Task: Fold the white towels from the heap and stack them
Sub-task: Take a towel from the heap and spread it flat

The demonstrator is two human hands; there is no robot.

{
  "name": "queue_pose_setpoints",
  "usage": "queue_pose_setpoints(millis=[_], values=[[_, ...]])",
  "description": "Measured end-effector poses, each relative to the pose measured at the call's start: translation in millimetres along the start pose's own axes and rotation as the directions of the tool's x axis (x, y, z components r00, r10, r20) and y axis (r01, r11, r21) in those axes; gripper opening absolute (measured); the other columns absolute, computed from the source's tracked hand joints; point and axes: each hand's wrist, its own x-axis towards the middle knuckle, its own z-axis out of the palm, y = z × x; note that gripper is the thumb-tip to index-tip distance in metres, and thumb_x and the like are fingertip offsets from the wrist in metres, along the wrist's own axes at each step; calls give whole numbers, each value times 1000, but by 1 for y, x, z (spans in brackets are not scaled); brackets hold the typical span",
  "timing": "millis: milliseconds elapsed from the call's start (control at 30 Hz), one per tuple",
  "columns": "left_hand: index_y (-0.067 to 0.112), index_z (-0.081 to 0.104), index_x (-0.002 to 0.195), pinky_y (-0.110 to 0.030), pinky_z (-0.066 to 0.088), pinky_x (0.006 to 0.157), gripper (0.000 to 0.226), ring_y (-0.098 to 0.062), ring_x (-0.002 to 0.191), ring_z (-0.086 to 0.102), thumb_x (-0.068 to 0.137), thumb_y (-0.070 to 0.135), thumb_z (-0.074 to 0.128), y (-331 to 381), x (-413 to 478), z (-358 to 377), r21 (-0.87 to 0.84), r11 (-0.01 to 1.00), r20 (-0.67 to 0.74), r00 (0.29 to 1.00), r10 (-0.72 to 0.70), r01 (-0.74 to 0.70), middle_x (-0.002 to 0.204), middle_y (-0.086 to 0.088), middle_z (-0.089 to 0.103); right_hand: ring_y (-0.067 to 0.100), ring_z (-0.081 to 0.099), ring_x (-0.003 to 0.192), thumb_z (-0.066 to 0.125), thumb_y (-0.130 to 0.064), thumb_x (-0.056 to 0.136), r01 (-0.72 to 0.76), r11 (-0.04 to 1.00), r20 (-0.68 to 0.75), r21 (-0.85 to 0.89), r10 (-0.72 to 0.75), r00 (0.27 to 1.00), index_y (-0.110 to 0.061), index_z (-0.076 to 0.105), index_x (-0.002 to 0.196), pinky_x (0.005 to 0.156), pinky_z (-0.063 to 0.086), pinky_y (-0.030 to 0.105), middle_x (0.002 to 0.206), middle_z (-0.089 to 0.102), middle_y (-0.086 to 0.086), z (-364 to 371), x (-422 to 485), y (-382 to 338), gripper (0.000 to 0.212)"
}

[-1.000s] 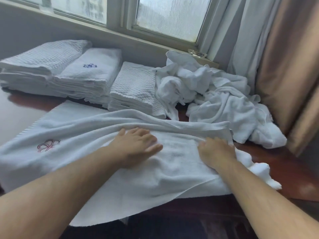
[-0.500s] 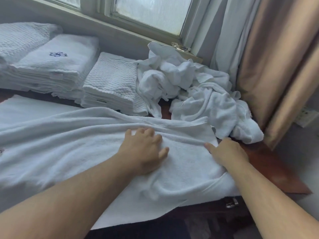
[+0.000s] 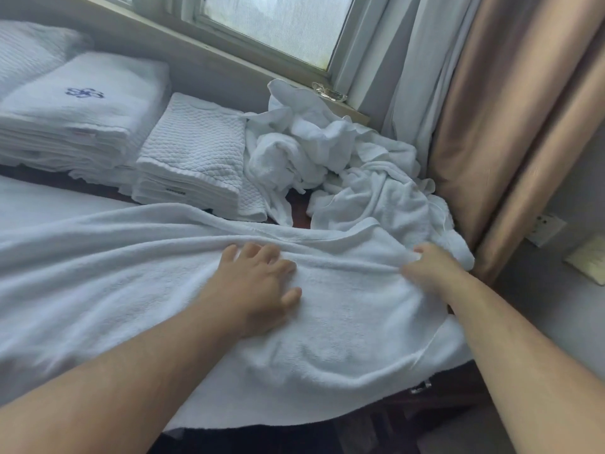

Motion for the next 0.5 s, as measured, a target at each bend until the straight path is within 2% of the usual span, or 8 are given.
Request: queue_pose_setpoints(millis=[33,67,133,200,300,400,433,500], values=[[43,37,144,-49,14,118,62,-20,142,24,90,70,24,0,-1,0,5,1000,10,1000,9,-9,155,7,32,34,62,101,61,-13,88,39,996,-260,-82,-60,964,-17,57,112,80,46,36,109,66,12,-2,0,3,25],[43,34,147,-50,11,120,64,-21,145,20,91,71,24,1,-1,0,6,1000,25,1000,13,-13,158,6,28,36,60,106,57,-9,89,59,986,-445,-157,-124,887,-19,53,112,84,42,39,112,65,14,-2,-3,4,26],[43,27,151,-52,4,122,67,-21,150,11,91,73,24,0,-1,-1,7,1000,64,998,9,-10,165,4,18,39,56,113,56,-9,90,4,929,-554,-369,-224,802,-20,52,117,91,40,45,119,61,17,4,-10,3,29],[42,20,155,-53,0,123,70,-20,153,4,92,73,24,0,-2,-1,10,1000,91,996,5,-5,168,3,8,40,52,114,62,-17,89,7,882,-519,-471,-284,806,-17,56,119,94,40,48,119,59,18,17,-15,3,30],[41,15,157,-52,-3,123,72,-20,155,-1,93,72,23,0,-2,-1,11,1000,99,995,6,-7,169,3,2,35,54,113,57,-32,93,216,915,-346,-341,-336,876,-12,64,115,93,41,43,117,64,13,39,-24,-8,30],[41,11,158,-51,-4,123,72,-19,155,-4,93,72,22,-2,-3,-1,9,1000,108,994,16,-17,169,3,-2,30,50,123,45,-46,100,281,927,-129,-247,-319,939,-15,64,127,99,42,41,131,59,8,67,-31,-15,46],[41,11,158,-51,-4,123,73,-18,155,-5,93,72,22,-2,-5,-1,6,1000,109,994,19,-20,169,3,-2,29,49,124,40,-50,101,286,930,-80,-231,-312,947,-16,66,125,100,43,41,129,59,7,73,-32,-16,49],[41,14,157,-49,-1,124,72,-16,154,-1,93,72,22,-4,-7,-1,0,1000,93,995,24,-24,169,5,3,29,55,109,35,-55,101,312,937,-71,-154,-326,943,-17,69,89,84,45,38,102,64,6,79,-28,-17,53]])
